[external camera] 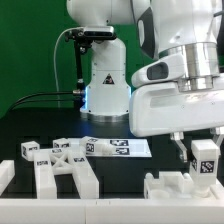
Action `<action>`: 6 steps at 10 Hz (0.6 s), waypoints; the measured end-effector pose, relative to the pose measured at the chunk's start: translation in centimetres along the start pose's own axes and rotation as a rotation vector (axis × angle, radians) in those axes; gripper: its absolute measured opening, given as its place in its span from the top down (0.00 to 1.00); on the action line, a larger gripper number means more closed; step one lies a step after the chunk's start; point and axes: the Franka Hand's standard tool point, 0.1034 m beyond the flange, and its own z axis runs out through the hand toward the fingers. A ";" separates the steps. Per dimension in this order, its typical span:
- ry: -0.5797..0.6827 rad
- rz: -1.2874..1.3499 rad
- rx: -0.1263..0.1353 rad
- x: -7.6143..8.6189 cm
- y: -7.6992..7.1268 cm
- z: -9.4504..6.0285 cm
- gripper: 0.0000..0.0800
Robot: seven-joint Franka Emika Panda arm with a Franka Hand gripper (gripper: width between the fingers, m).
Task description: Assemble chair
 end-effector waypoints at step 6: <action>0.007 -0.006 -0.004 -1.4 -0.2 0.7 0.64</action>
Offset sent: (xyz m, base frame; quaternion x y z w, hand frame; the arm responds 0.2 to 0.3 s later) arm -0.0120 -0.0011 -0.0014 -0.0020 0.0019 0.0001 1.0000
